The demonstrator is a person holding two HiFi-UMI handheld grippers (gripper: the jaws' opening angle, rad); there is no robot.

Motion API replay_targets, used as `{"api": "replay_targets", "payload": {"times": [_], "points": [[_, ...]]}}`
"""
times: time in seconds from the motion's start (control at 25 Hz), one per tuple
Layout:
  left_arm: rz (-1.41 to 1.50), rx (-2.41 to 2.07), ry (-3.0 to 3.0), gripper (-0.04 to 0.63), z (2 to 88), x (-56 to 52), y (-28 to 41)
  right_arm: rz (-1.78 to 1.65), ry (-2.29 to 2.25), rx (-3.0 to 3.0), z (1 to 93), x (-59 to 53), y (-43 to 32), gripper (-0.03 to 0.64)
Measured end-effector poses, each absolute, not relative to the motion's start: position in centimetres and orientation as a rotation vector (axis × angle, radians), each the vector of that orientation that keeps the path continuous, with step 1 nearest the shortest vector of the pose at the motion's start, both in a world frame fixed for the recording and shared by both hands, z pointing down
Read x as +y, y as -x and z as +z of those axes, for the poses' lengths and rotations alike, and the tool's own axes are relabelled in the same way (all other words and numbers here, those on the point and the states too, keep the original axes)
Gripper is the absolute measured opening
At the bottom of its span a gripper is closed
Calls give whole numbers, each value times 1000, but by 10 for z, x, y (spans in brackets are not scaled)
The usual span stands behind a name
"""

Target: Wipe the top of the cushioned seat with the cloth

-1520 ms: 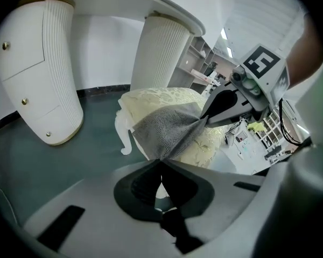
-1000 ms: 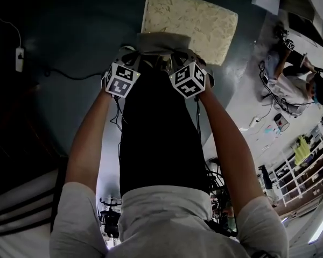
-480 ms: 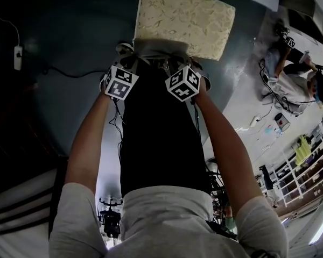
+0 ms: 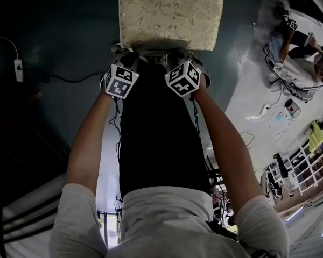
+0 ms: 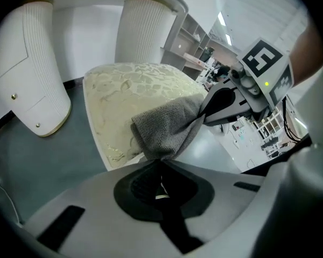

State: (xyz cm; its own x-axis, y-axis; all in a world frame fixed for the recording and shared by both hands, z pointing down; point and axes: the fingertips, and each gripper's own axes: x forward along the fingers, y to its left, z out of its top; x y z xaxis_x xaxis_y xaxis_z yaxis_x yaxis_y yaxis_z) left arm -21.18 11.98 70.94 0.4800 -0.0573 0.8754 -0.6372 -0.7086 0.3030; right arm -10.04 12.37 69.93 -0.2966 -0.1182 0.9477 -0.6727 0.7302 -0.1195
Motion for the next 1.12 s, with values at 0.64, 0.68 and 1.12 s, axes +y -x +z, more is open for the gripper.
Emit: {"api": "replay_targets", "payload": {"times": [0.64,0.68,1.12], "points": [[1322,-335,-2212,17,704,125,137,757,-837,-1760,701,133,25,15],[1326,-319,-2219,17,704,126,132,766,-855,-1754,701,135,20,15],[1358,-188,-2292,17,702,133,79,834,-1006,-1701,707,142,-34,15]]}}
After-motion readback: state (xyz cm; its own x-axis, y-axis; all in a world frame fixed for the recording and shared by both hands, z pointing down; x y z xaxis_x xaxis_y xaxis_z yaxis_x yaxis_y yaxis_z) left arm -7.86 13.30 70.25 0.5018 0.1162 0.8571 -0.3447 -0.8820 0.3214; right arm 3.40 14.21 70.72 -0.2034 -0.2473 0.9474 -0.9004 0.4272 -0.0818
